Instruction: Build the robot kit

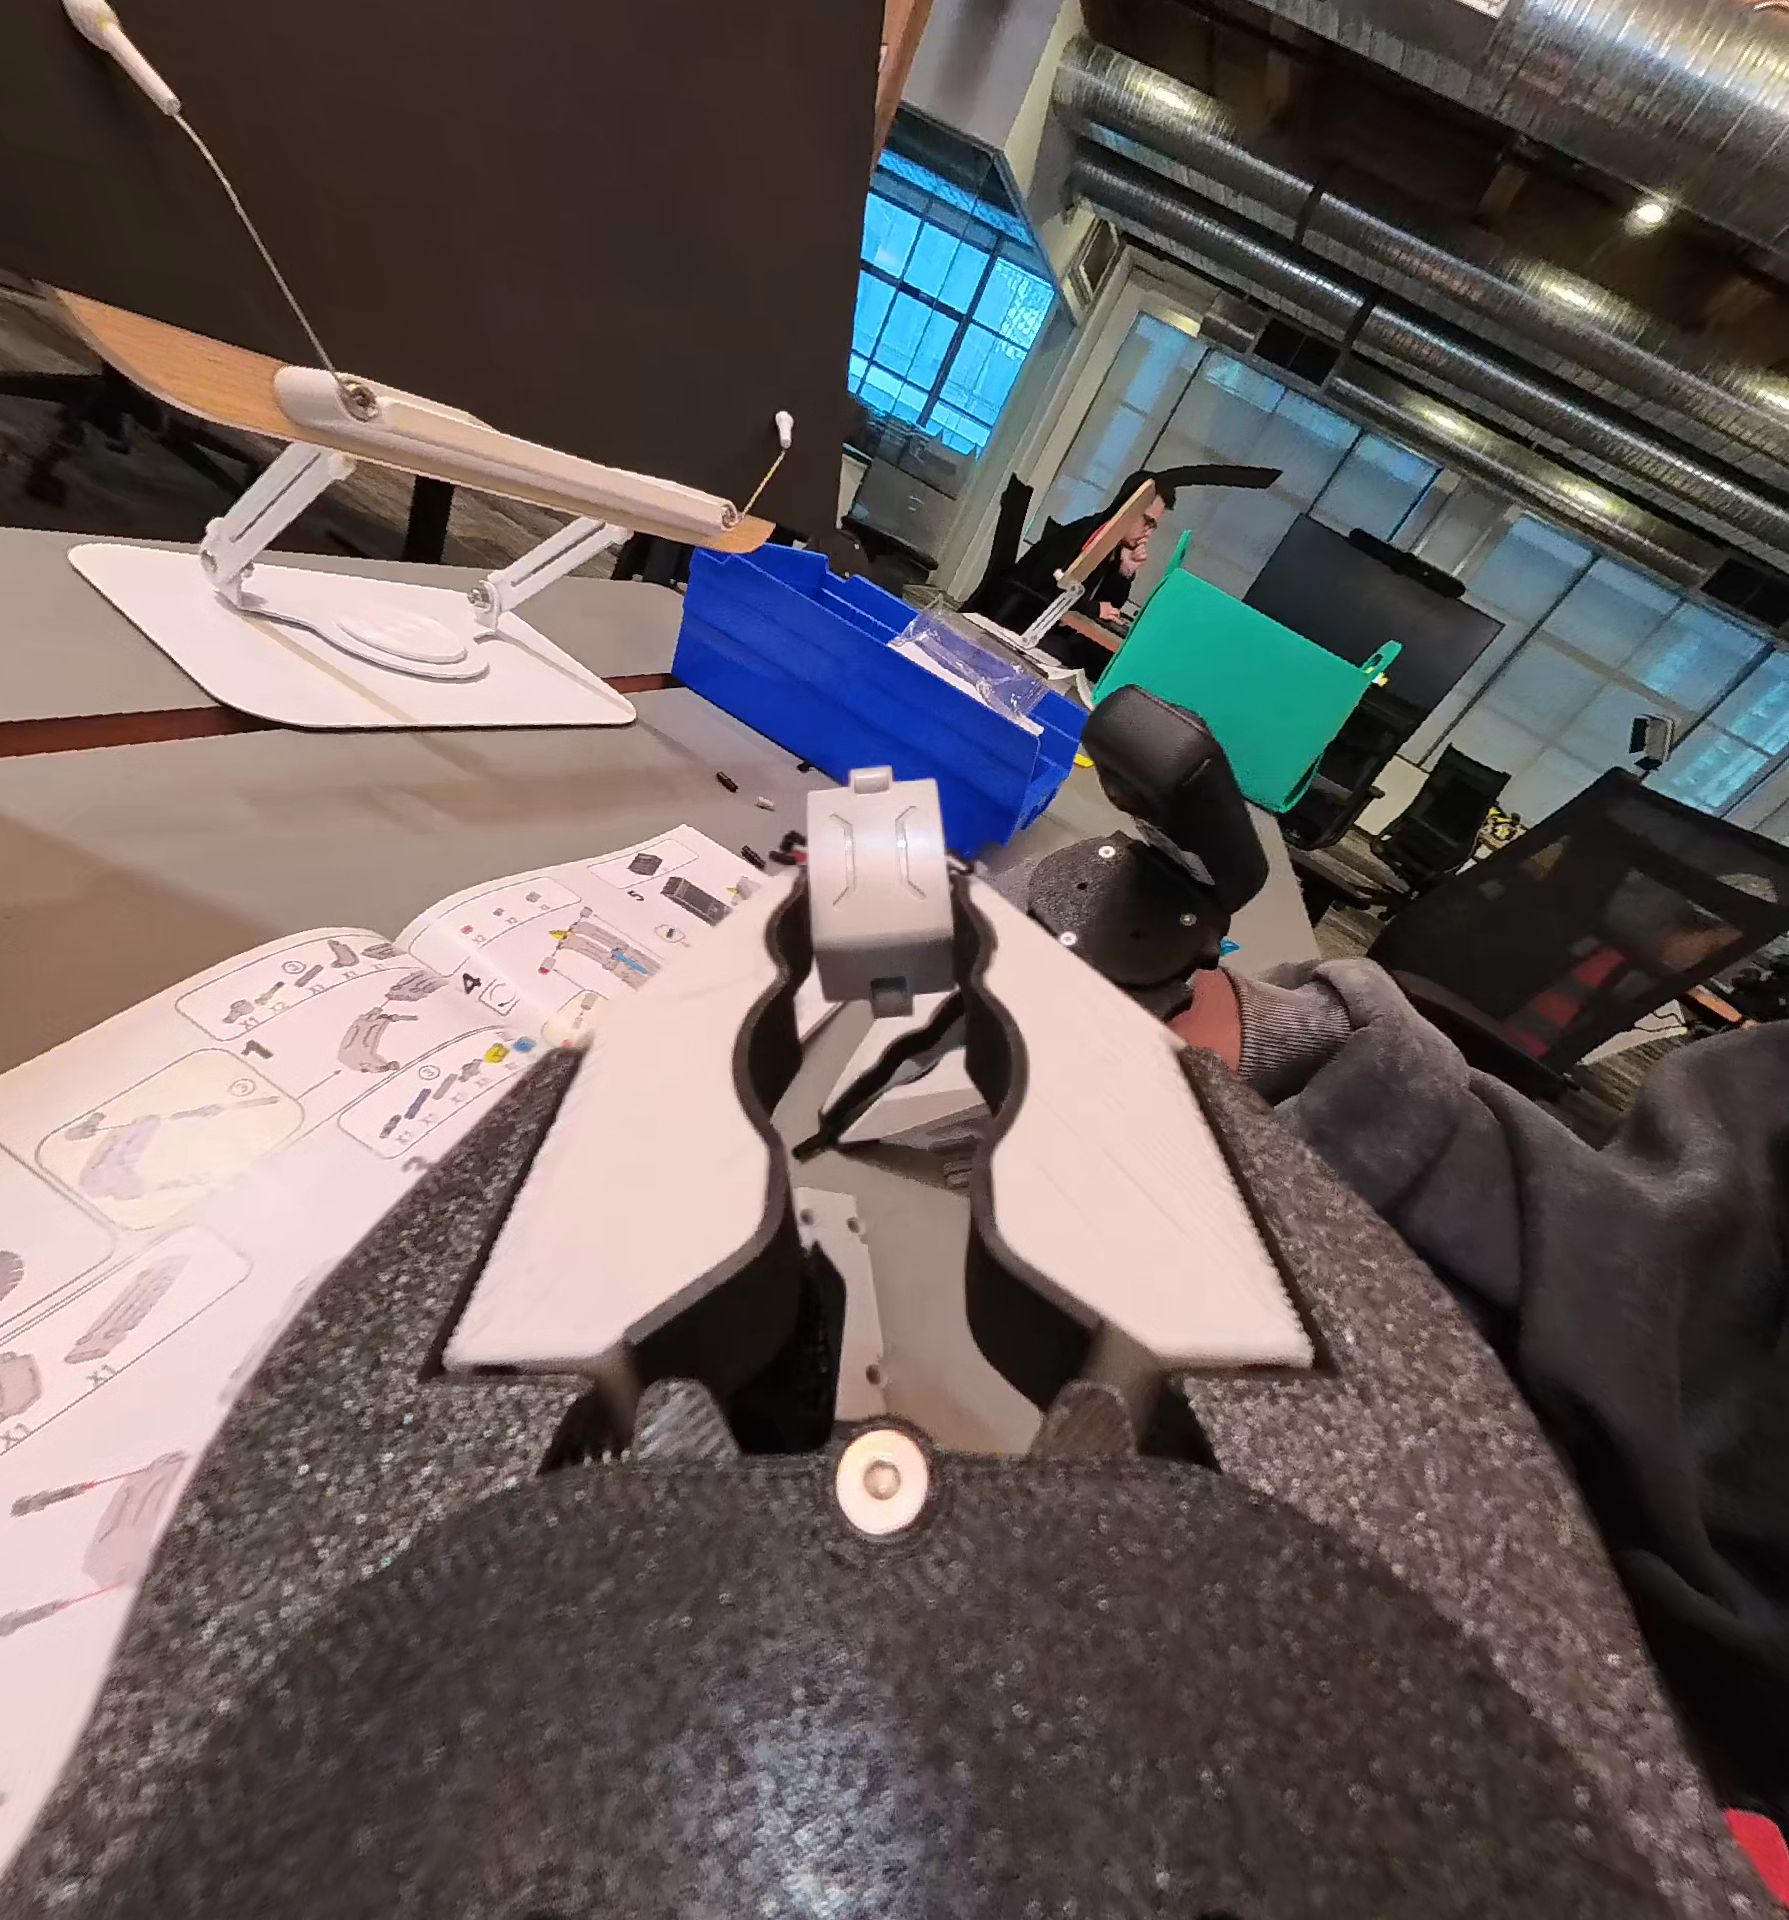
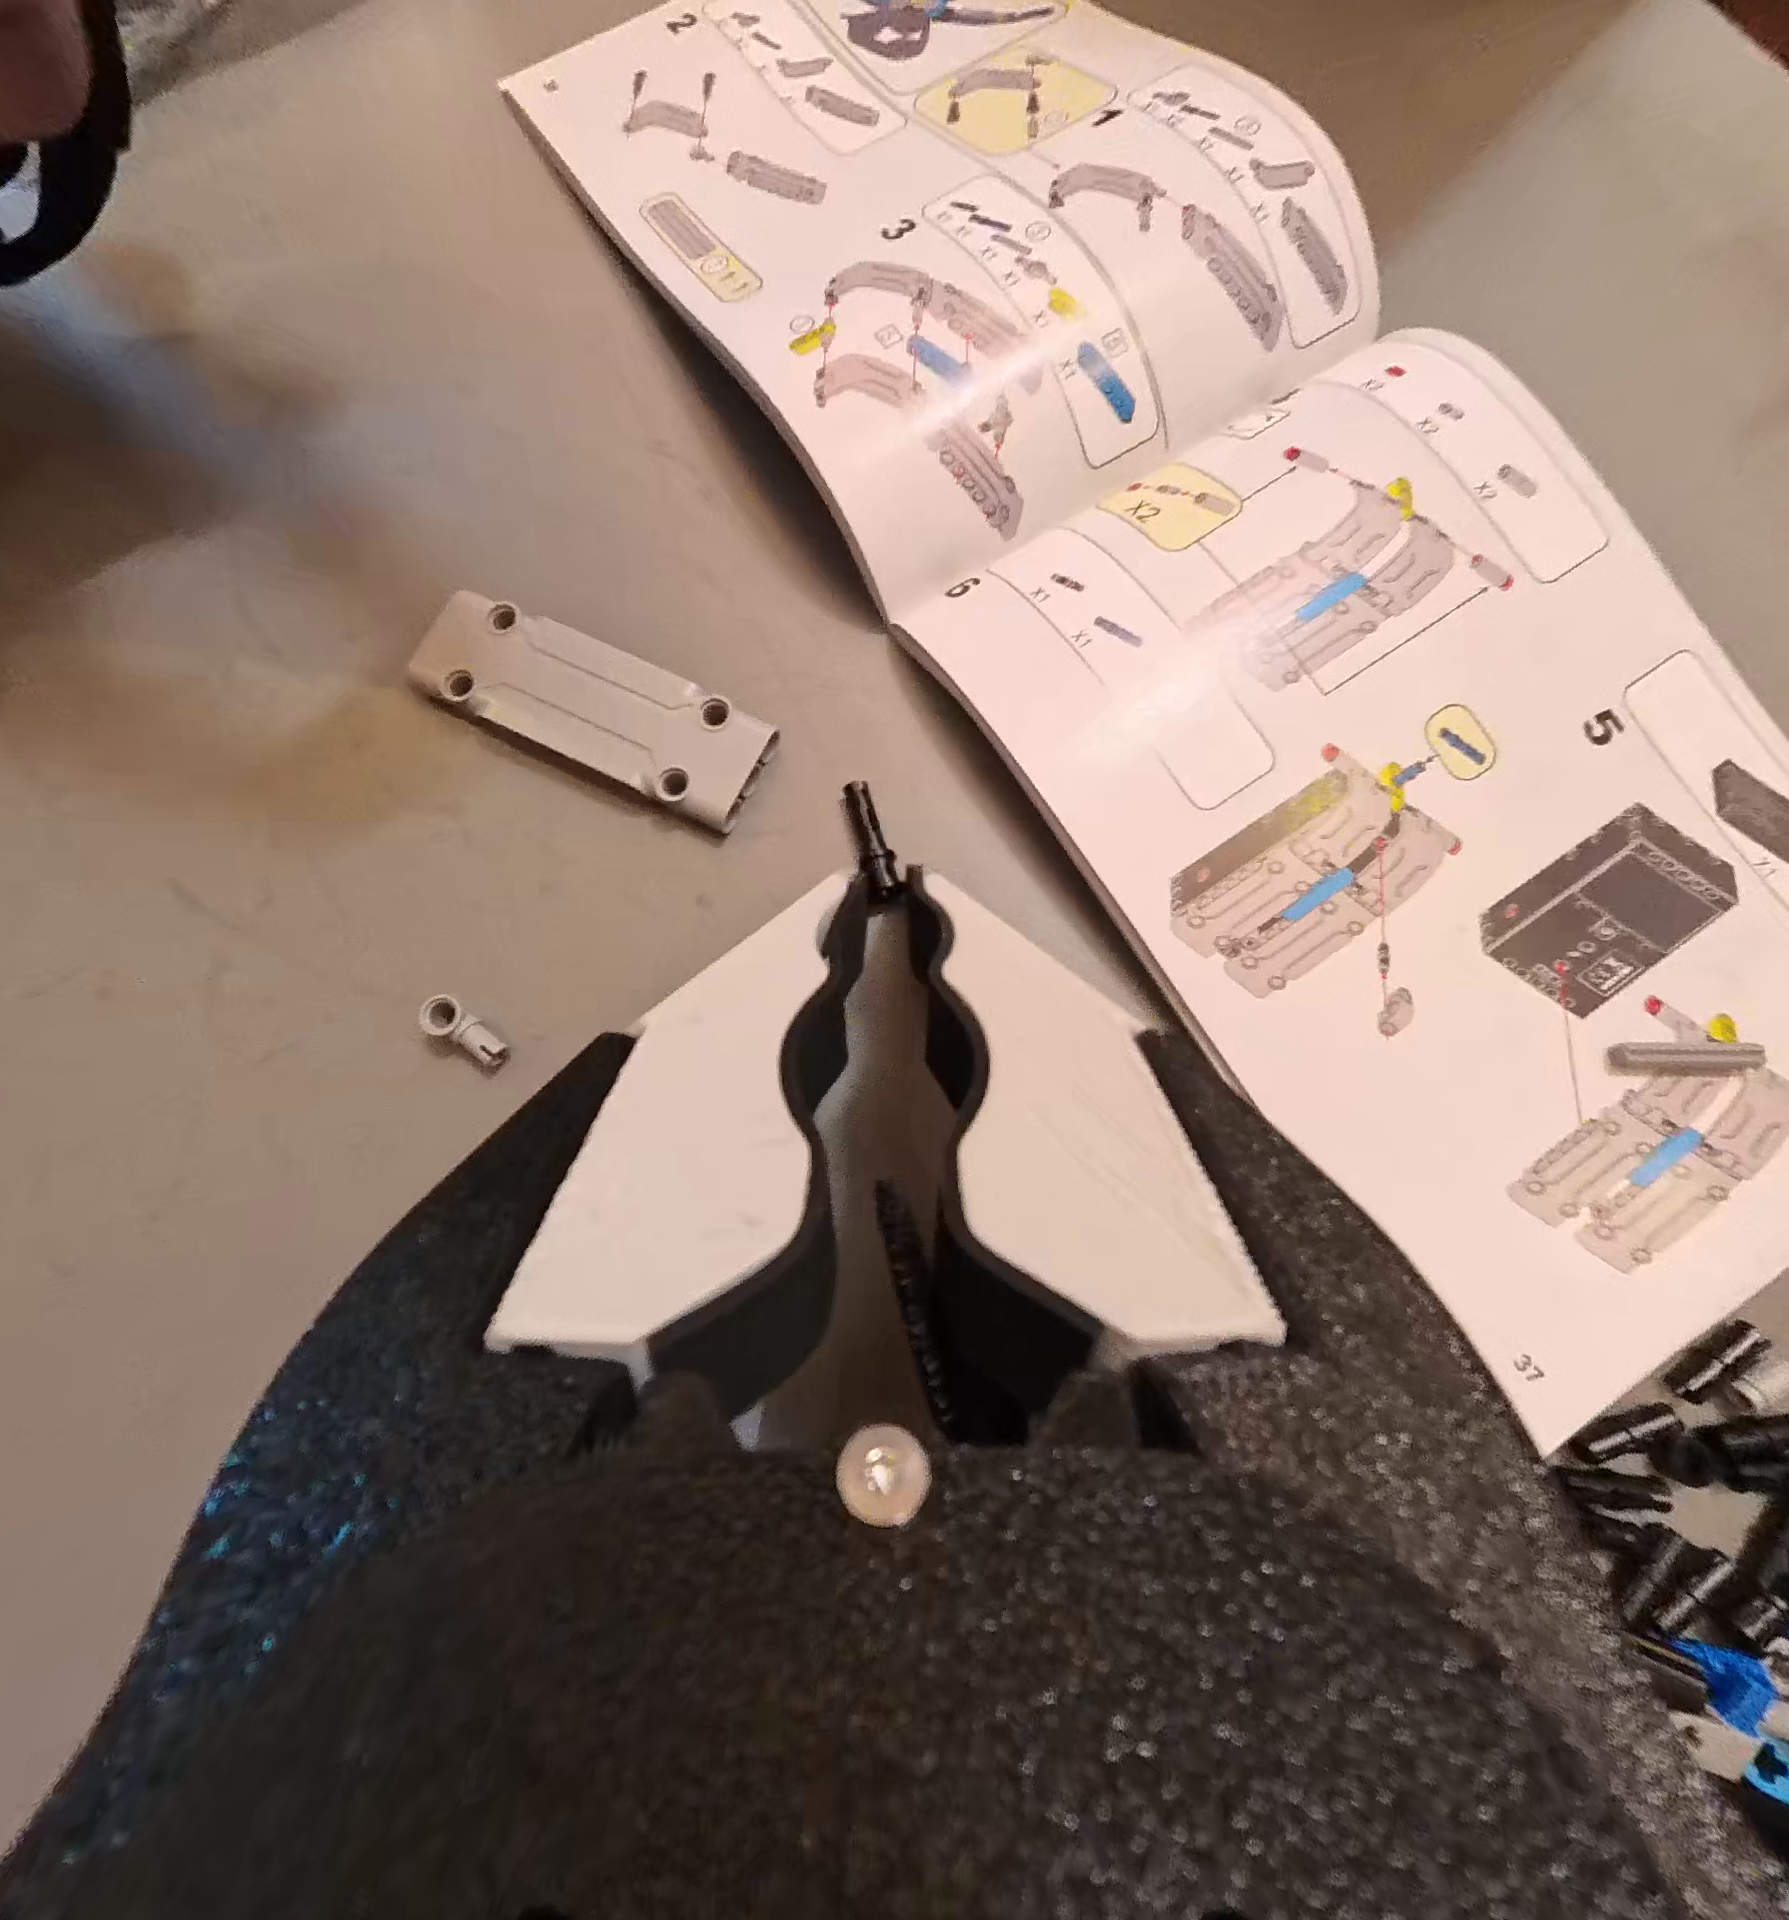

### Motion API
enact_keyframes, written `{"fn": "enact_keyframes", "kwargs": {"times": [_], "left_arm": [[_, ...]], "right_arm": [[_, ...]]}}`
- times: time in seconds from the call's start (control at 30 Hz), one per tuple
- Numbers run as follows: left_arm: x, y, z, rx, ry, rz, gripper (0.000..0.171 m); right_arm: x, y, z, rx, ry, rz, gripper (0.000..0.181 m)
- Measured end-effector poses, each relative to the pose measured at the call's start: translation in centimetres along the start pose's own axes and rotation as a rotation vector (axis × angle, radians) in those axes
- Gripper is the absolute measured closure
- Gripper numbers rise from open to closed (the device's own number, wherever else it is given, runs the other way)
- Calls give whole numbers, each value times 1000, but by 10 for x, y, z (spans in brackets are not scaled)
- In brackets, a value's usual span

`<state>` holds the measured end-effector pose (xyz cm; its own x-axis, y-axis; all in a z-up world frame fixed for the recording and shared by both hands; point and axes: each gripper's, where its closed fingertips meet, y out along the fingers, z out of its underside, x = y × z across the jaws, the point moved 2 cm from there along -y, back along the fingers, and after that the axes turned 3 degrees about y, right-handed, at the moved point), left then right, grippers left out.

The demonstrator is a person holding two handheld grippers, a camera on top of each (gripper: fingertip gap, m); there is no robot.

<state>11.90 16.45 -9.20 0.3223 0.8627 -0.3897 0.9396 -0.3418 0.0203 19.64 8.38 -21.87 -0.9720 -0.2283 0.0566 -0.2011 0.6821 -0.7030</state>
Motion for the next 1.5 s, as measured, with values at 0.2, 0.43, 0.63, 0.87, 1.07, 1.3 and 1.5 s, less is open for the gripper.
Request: {"fn": "enact_keyframes", "kwargs": {"times": [0.2, 0.43, 0.63, 0.87, 1.07, 1.3, 1.5], "left_arm": [[-8, 4, 2, 4, -6, 44, 146], [-11, 13, 14, 111, 598, -213, 146], [-10, 21, 27, 188, 796, -311, 146], [-9, 26, 37, 241, 830, -308, 146], [-6, 30, 45, 296, 883, -338, 146], [-6, 30, 44, 293, 885, -342, 146], [-5, 30, 46, 303, 889, -344, 146]], "right_arm": [[8, -15, -17, -73, -38, -32, 176], [31, -69, -77, -490, 284, -413, 176], [29, -62, -82, -528, 443, -421, 176], [25, -56, -82, -523, 538, -452, 176], [19, -49, -75, -492, 598, -439, 176], [19, -42, -71, -451, 613, -437, 176], [18, -44, -71, -459, 621, -443, 176]]}}
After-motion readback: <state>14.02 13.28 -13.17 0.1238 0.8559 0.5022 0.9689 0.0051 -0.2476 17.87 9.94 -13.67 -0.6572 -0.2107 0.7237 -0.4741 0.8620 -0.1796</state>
